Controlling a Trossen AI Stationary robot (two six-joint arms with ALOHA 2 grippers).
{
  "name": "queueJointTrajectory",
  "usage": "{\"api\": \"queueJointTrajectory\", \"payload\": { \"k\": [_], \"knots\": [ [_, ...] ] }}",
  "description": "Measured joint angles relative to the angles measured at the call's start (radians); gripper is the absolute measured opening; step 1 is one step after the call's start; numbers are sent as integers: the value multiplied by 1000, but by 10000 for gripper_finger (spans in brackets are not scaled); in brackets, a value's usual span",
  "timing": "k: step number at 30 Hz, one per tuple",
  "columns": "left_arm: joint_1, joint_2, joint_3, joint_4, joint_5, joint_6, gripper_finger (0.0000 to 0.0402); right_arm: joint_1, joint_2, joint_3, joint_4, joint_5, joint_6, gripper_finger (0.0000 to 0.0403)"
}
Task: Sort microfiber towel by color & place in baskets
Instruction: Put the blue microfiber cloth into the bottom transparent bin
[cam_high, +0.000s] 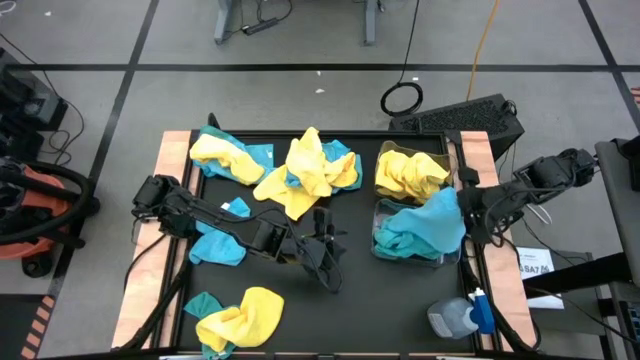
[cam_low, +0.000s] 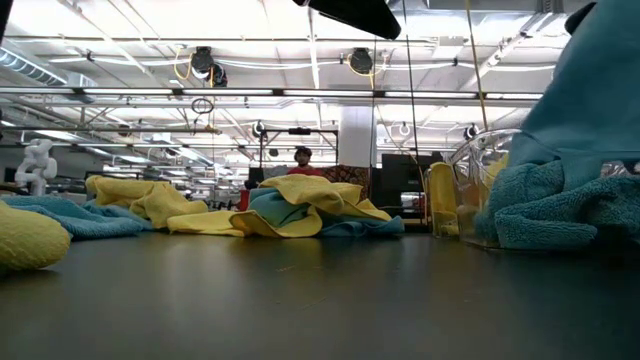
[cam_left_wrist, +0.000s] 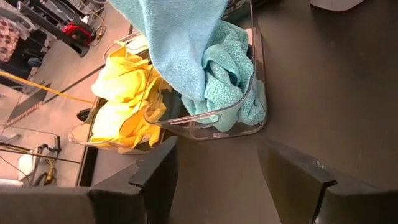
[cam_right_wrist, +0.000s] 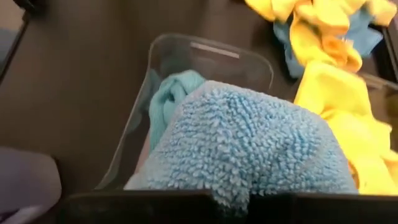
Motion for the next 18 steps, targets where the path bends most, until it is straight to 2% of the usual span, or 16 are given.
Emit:
{"api": "queueJointTrajectory", "payload": {
  "k": [8, 18],
  "knots": [
    [3, 0, 0, 0, 50, -15, 224, 0, 13, -19, 2, -50, -13, 0],
    [5, 0, 0, -1, 75, -34, 224, 0, 73, -240, 153, -182, -36, 0]
  ]
}}
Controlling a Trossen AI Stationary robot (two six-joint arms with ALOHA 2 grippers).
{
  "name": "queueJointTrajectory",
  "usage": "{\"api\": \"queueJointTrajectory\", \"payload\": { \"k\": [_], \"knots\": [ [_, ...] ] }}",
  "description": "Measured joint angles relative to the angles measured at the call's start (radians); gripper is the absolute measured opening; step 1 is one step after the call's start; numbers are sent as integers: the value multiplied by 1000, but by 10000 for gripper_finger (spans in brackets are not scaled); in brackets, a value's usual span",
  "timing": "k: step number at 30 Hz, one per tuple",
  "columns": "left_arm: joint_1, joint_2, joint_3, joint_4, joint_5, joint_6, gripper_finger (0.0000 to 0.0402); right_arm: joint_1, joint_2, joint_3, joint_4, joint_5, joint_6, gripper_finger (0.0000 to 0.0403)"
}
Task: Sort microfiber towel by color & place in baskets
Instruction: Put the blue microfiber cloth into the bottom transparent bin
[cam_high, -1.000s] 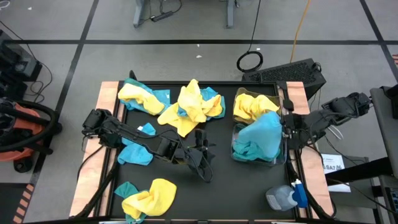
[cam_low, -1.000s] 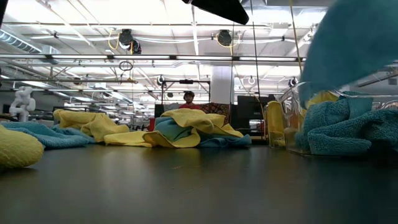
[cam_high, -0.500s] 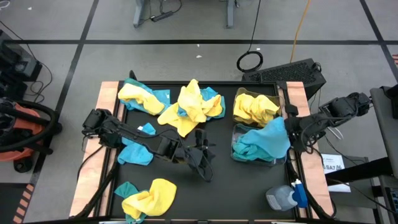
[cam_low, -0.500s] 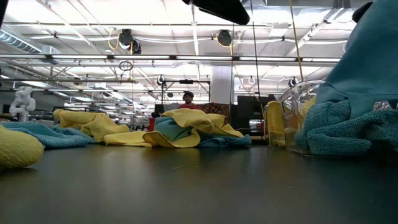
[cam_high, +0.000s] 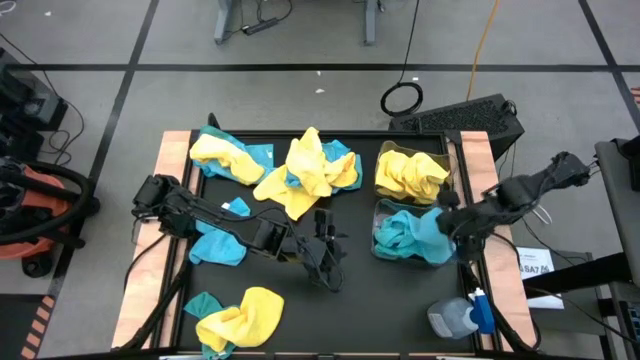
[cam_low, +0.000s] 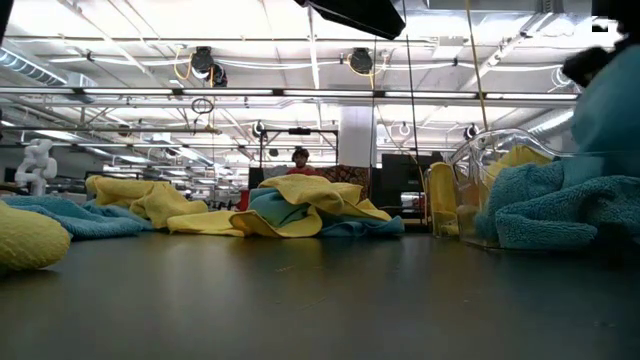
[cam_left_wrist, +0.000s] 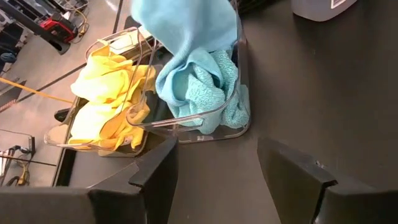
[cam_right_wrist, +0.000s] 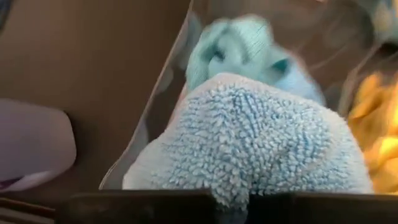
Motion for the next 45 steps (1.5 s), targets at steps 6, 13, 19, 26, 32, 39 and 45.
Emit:
{"api": "queueJointTrajectory", "payload": {
  "k": [6, 13, 19, 26, 32, 39, 45],
  "knots": [
    [0, 0, 0, 0, 0, -2, 224, 0, 83, -100, 9, -61, 89, 0],
    [2, 0, 0, 0, 0, -24, 224, 0, 169, -117, 19, -75, 220, 0],
    [2, 0, 0, 0, 0, -26, 224, 0, 244, -120, 78, -55, 297, 0],
    [0, 0, 0, -6, 10, -52, 224, -1, 358, -120, 102, 45, 394, 0],
    [0, 0, -1, -24, 18, -52, 224, -3, 444, -120, 101, 96, 513, 0],
    [25, 0, -1, -18, 20, -51, 224, -2, 517, -120, 89, 87, 652, 0],
    [48, 0, -1, -14, 60, -52, 224, -2, 562, -126, 80, 78, 752, 0]
  ]
}}
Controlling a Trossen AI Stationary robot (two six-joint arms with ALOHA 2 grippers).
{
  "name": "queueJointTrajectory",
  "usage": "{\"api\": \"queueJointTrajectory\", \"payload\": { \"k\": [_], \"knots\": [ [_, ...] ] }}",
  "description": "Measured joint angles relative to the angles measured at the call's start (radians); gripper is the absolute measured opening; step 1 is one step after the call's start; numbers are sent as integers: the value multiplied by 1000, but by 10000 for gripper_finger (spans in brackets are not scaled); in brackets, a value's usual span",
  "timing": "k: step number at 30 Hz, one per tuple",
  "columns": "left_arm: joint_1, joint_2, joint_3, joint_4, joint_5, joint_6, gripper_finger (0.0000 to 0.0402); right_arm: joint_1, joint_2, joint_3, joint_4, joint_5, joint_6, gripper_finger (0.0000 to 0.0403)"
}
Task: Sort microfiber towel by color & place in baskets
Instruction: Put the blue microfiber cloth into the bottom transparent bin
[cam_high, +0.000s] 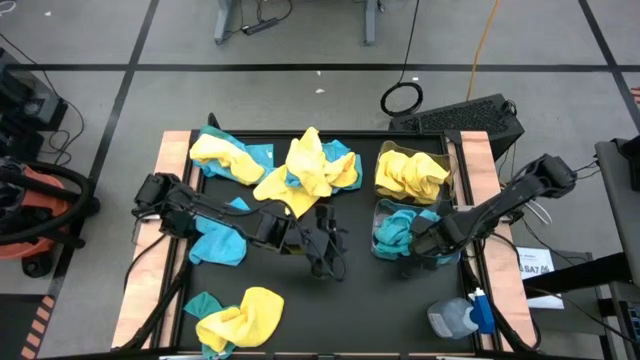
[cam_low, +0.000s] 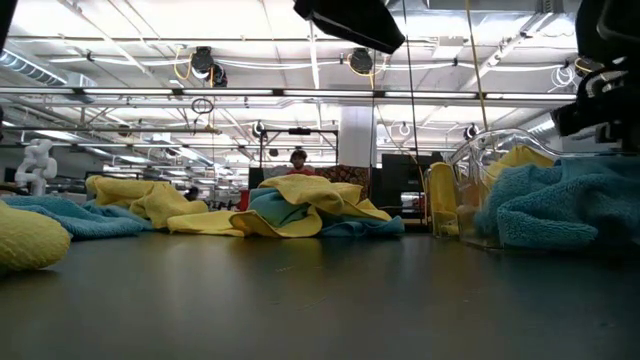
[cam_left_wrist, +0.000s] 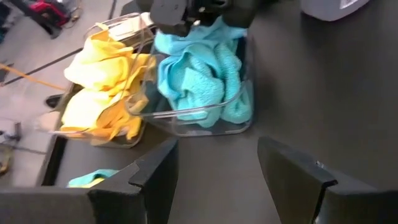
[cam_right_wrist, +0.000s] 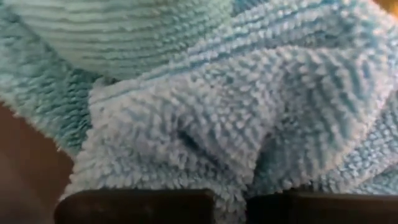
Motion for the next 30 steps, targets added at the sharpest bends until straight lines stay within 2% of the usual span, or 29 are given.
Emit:
{"api": "queueJointTrajectory", "payload": {
  "k": [8, 16, 22, 30],
  "knots": [
    [27, 0, 0, 25, 77, 33, 224, 1, 18, -75, 122, -92, 74, 0],
    [62, 0, 0, 52, 167, 155, 224, 0, 19, -81, 146, -99, 89, 4],
    [105, 0, 0, 48, 244, 194, 224, 0, 20, -82, 149, -105, 57, 23],
    [143, 0, 0, 40, 293, 146, 224, 8, -6, -86, 196, -181, 66, 61]
  ]
}}
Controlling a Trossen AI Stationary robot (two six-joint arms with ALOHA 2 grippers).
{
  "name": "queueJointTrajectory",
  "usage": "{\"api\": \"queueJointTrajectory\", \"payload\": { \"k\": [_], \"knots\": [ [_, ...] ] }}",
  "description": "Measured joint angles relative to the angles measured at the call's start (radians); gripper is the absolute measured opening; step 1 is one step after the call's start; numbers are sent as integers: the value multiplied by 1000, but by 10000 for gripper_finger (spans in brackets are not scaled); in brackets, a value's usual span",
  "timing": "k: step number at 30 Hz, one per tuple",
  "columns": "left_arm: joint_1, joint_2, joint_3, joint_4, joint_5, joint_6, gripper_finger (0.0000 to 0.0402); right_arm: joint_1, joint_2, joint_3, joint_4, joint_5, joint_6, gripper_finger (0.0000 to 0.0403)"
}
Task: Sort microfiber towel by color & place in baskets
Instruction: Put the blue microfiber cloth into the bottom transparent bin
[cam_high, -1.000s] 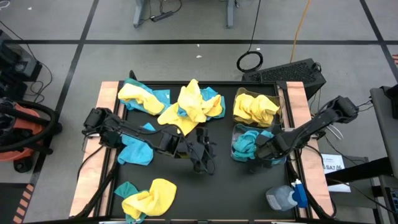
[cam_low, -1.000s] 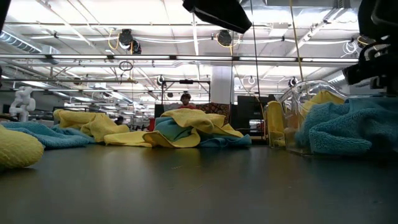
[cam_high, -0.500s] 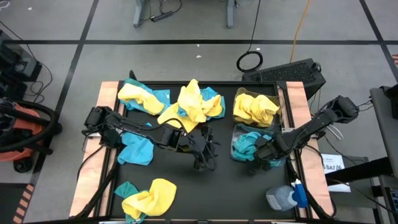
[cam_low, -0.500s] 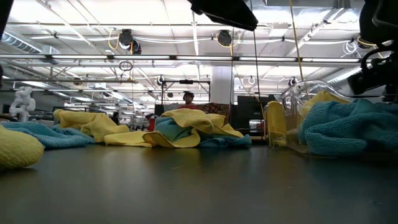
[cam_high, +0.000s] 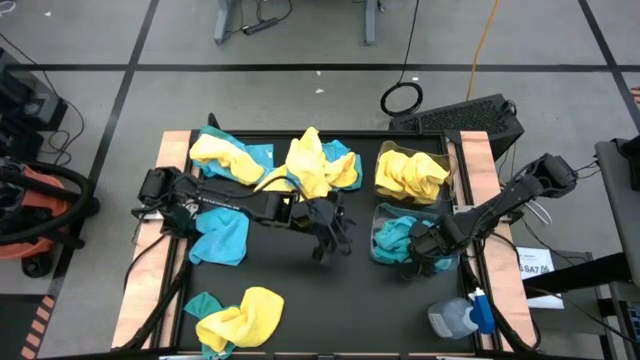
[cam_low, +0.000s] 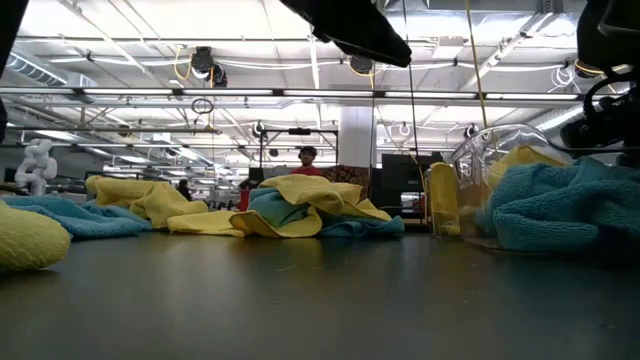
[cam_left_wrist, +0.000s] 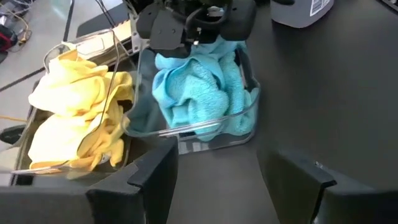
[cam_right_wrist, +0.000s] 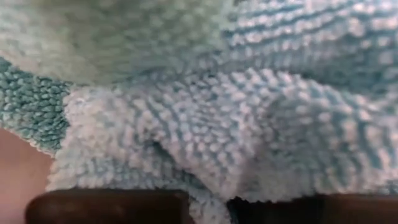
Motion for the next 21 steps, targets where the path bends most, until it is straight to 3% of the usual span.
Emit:
{"api": "queueJointTrajectory", "payload": {
  "k": [12, 21],
  "knots": [
    [42, 0, 0, 67, 14, -359, 224, 1, -81, -3, -4, 5, 4, 138],
    [38, 0, 0, 47, 7, -538, 224, 1, -194, 25, -33, 7, 46, 173]
  ]
}}
